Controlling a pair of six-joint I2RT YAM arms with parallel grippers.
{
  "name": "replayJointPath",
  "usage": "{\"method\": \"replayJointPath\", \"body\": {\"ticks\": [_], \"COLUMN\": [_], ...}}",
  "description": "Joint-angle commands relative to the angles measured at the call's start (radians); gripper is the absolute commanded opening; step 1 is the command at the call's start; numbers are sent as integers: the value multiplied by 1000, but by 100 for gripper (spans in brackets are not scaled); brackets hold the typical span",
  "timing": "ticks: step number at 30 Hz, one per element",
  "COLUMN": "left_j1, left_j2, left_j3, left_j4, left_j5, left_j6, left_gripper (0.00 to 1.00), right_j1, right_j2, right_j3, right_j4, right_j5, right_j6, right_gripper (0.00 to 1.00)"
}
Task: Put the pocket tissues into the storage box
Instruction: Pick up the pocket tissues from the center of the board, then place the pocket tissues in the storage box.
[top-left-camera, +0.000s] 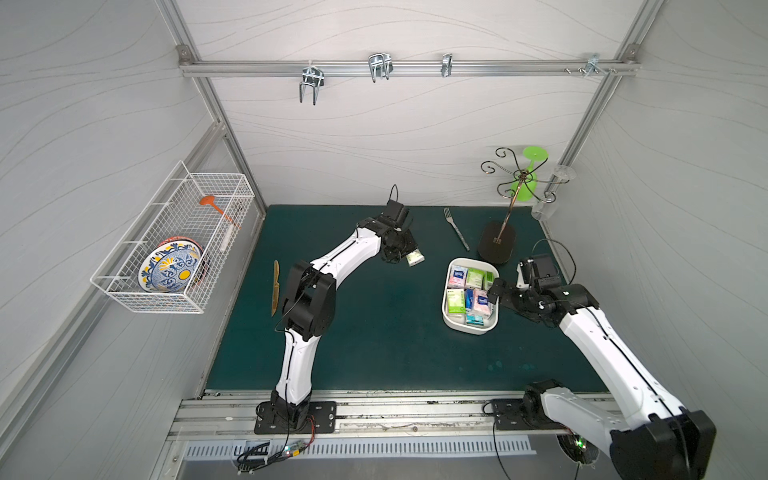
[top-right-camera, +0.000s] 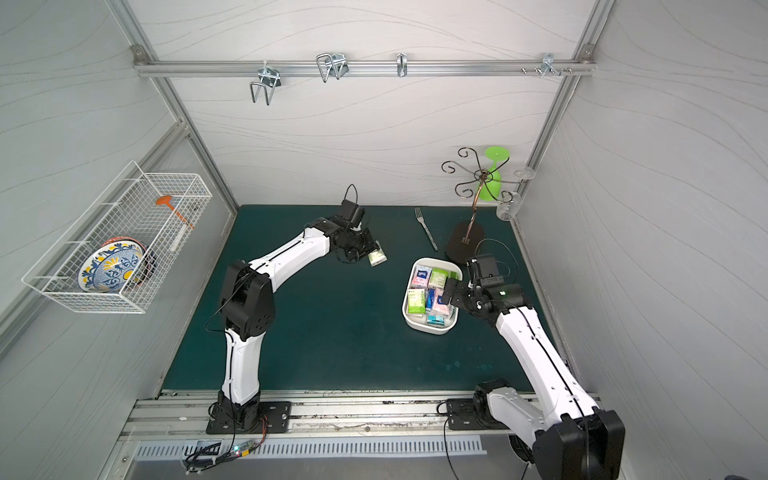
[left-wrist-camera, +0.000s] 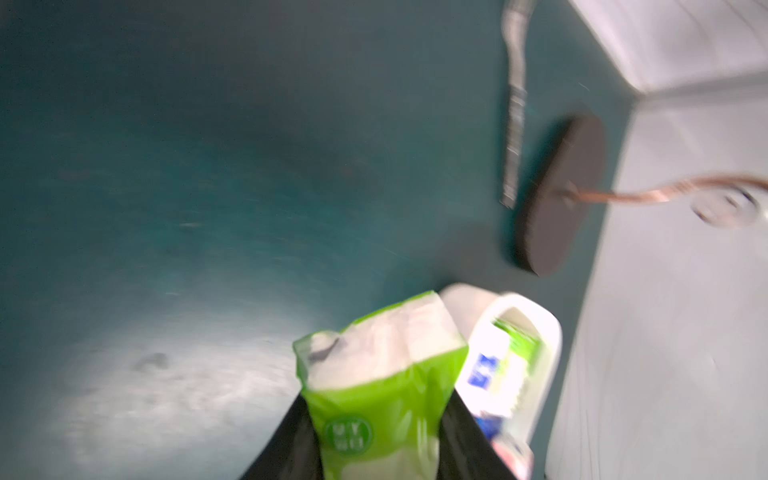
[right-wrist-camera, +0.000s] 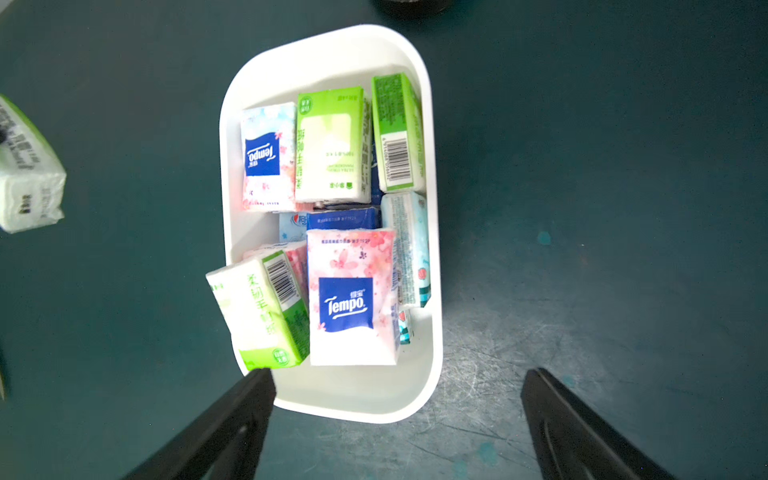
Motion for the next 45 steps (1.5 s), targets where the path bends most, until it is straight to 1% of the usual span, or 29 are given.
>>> {"method": "replayJointPath", "body": {"ticks": [1, 3, 6, 9, 13, 16, 21, 26, 29, 30, 32, 33, 34, 35, 40, 43, 45], "left_j1": [-46, -90, -138, -167, -202, -227, -270, -290, -296, -297, -297, -298, -296, -296, -295, -295, -289], "left_j2": [19, 42, 76, 125, 190, 233, 311, 339, 349, 351, 352, 350, 345, 338, 266, 205, 164], "left_j3": [140, 200, 248, 301, 362, 396, 493, 506, 506, 506, 507, 507, 508, 509, 504, 496, 481], "left_j4": [-66, -84, -78, -90, -116, -122, -182, -181, -181, -183, -186, -185, -185, -185, -191, -193, -194], "left_j5": [65, 67, 79, 98, 77, 72, 42, 43, 39, 39, 39, 40, 41, 41, -7, -46, -64], "left_j6": [119, 173, 228, 265, 311, 322, 352, 341, 339, 336, 330, 327, 325, 323, 346, 370, 378], "left_gripper": [37, 36, 35, 35, 35, 35, 35, 36, 38, 42, 55, 67, 81, 99, 100, 100, 100], "right_j1": [-31, -44, -52, -54, -57, -58, -65, -76, -83, -86, -90, -93, -96, -99, -127, -140, -143], "right_j2": [-39, -58, -76, -87, -102, -110, -117, -122, -122, -122, -124, -124, -123, -124, -96, -46, 0], "right_j3": [-14, -18, -23, -27, -31, -33, -43, -48, -48, -47, -50, -52, -54, -58, -65, -59, -53], "right_j4": [2, 3, 6, -1, -5, -10, -10, -11, -11, -12, -7, -2, 6, 15, 99, 160, 206], "right_j5": [-12, -12, -13, -16, -19, -23, -23, -24, -24, -24, -22, -19, -15, -6, 20, 36, 68], "right_j6": [23, 25, 25, 24, 22, 19, 13, 4, -1, 0, -2, -3, -5, -6, -22, -44, -66], "right_gripper": [99, 99, 99, 99, 99, 99, 99, 99, 99, 99, 99, 99, 99, 99, 99, 99, 99]}}
